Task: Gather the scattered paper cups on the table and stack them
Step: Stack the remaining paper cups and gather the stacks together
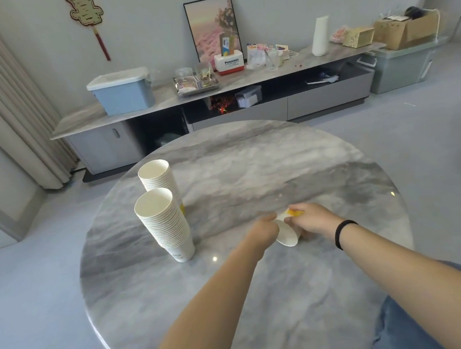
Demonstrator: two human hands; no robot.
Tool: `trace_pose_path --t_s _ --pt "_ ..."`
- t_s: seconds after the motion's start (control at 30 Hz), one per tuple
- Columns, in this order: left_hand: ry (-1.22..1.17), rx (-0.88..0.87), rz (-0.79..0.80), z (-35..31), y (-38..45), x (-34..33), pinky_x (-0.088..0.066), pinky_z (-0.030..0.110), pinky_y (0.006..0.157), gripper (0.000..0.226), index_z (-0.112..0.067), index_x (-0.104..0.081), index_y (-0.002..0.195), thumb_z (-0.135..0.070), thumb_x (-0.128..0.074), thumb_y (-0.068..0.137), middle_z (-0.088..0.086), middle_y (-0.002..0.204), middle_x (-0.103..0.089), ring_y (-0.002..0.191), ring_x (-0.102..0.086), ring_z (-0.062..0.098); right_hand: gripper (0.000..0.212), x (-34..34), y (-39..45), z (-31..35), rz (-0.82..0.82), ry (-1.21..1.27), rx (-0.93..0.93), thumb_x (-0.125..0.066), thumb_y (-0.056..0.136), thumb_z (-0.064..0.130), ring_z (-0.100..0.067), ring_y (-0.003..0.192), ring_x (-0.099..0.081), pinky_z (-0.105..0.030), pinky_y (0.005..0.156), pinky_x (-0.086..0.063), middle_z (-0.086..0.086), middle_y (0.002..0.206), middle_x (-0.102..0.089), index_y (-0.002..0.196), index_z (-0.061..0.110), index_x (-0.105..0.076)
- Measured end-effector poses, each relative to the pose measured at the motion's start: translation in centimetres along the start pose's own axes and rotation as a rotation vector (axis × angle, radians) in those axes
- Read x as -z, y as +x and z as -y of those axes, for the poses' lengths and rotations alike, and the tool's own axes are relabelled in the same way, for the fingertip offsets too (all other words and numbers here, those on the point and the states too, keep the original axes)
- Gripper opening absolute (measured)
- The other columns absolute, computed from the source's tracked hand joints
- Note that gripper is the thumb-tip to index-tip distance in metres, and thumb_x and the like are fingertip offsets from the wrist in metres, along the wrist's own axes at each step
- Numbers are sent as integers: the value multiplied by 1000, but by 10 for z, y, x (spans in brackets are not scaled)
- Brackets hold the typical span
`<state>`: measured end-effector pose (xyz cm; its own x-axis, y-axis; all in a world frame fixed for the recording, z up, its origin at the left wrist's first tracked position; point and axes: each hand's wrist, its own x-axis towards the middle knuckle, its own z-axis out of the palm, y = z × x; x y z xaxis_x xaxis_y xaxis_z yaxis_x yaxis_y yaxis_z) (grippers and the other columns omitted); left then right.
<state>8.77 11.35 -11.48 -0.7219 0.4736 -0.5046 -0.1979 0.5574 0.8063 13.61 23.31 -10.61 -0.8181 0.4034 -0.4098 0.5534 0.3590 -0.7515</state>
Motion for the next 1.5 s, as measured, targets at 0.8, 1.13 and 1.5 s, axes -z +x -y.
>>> trace_pose_path --t_s 0.8,1.13,1.5 --pt "79 -229 -893 -46 -4 265 -39 32 65 39 -5 -54 73 -25 -30 98 5 71 -52 79 -48 27 50 -119 69 261 35 193 350 -30 99 41 -28 85 -65 -39 84 -55 -11 86 -64 108 2 -60" --pt "-512 -99 -475 3 10 259 -15 41 121 60 -19 -21 150 -49 -27 99 -1 159 -20 146 -20 20 50 -156 82 216 56 308 344 -29 97 49 -20 128 -40 -33 111 -29 -6 142 -40 136 25 -48" --pt "-775 -465 -207 -15 -69 204 -8 29 120 52 -3 -11 148 -25 -22 102 11 159 -10 149 -9 23 43 -271 260 67 358 703 340 -26 76 86 23 121 -21 -42 109 -20 45 139 -32 118 78 -29"
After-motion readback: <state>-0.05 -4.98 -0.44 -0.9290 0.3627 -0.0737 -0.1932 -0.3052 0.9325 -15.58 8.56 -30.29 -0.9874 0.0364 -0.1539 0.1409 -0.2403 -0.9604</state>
